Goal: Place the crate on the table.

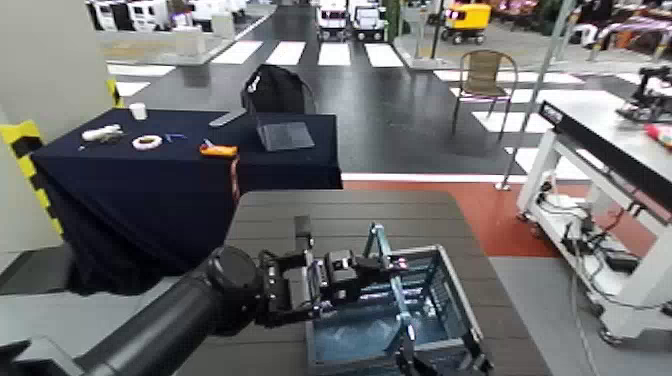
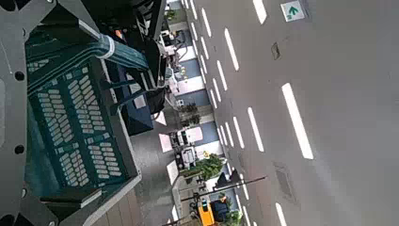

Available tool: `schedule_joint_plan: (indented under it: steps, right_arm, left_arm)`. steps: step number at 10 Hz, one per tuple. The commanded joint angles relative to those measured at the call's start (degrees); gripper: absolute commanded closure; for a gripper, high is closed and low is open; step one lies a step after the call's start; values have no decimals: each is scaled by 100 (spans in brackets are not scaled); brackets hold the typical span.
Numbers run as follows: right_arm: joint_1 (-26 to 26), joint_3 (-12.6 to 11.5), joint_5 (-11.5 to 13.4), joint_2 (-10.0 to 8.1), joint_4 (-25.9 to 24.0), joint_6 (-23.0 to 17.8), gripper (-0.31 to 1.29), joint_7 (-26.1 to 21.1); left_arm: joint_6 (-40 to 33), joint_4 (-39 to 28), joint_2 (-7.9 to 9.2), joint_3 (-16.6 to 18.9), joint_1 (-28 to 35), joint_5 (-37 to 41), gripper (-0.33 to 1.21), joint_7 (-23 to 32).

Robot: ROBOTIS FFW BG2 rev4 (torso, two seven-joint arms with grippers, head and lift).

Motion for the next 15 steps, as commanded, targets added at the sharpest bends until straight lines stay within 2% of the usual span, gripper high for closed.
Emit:
schedule_joint_plan:
  steps: [1,4,6,8,9,10,12,13,15]
  right_arm:
    - [0,-1,0,0,10,-24,14,-1]
    - [0,-9,0,-9,10,-50,14,-1]
    - [0,-9,0,-18,10,-50,14,-1]
    - [9,-27,-9,-26,10,-50,14,8]
    - [18,-44,-9,-26,2,-50,14,8]
    - [27,-44,-18,-26,-7,-50,14,8]
    - [44,-62,-18,-26,-25,-24,14,8]
    - [53,-71,-18,-26,-34,-6,14,8]
    - [62,-88,-18,-18,-60,29,14,17]
  left_arm:
    - [-91,82,-8,-53,42,0,114,-8]
    - [-197,134,-26,-141,86,0,103,-70]
    - [-302,161,-26,-150,95,0,56,-79]
    - [-469,170,-17,-141,112,-9,31,-87]
    - [-601,117,1,-27,130,-290,19,-87]
    - [-759,11,9,184,156,-703,11,-79]
    - [-1102,-287,71,606,332,-1222,10,-8]
    - [-1190,-727,141,992,534,-1723,10,185]
    - [-1269,-1799,370,1634,1070,-2198,10,923]
